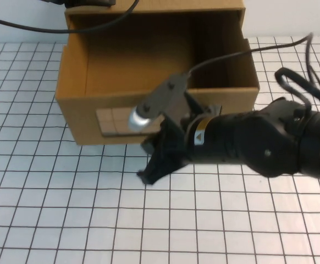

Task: Close the shoe box
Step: Close the shoe box with your right arm

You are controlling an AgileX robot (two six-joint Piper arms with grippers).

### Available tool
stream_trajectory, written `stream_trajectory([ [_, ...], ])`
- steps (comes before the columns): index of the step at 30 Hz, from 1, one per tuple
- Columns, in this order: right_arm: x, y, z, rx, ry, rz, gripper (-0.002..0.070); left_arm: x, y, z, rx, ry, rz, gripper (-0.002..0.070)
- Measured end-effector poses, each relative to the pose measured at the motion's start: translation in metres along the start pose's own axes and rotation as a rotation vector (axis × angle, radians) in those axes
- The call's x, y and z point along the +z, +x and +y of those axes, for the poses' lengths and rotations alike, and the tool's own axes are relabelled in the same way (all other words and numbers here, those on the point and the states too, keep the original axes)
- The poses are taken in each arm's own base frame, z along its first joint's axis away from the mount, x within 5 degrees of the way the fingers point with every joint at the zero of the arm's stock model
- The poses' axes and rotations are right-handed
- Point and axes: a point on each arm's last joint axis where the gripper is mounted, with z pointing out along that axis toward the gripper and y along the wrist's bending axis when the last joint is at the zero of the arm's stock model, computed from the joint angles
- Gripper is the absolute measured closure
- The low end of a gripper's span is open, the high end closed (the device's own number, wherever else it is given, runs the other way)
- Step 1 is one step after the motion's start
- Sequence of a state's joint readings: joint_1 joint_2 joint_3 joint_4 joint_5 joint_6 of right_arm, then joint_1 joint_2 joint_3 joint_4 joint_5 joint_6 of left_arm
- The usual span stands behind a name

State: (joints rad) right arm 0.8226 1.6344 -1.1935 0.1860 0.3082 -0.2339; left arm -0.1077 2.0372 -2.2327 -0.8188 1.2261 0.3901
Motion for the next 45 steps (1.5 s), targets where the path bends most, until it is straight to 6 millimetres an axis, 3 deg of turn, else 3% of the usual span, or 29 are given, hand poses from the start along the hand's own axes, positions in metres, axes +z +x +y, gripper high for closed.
stream_trajectory([
  [9, 0.013, -0.026, -0.034, 0.035, 0.087, -0.120, 0.0689, 0.000, 0.000, 0.000, 0.001, 0.002, 0.005, 0.0680],
  [18, 0.044, -0.053, -0.040, 0.011, 0.064, -0.051, 0.0689, 0.000, 0.000, -0.001, 0.001, 0.003, 0.006, 0.0680],
  [22, 0.038, -0.058, -0.039, -0.039, 0.056, -0.026, 0.0689, 0.000, 0.000, -0.001, 0.001, 0.003, 0.006, 0.0680],
  [30, 0.003, -0.065, -0.030, -0.138, 0.024, 0.021, 0.0689, 0.000, 0.000, -0.001, 0.001, 0.003, 0.006, 0.0680],
  [36, -0.009, -0.065, -0.027, -0.224, 0.006, 0.052, 0.0689, 0.000, 0.000, -0.001, 0.001, 0.003, 0.007, 0.0680],
  [40, -0.010, -0.066, -0.026, -0.228, 0.002, 0.048, 0.0689, 0.000, 0.001, -0.001, 0.001, 0.004, 0.008, 0.0680],
  [45, 0.011, -0.061, -0.030, -0.244, 0.017, 0.051, 0.0689, 0.000, 0.001, -0.001, 0.001, 0.004, 0.008, 0.0680],
])
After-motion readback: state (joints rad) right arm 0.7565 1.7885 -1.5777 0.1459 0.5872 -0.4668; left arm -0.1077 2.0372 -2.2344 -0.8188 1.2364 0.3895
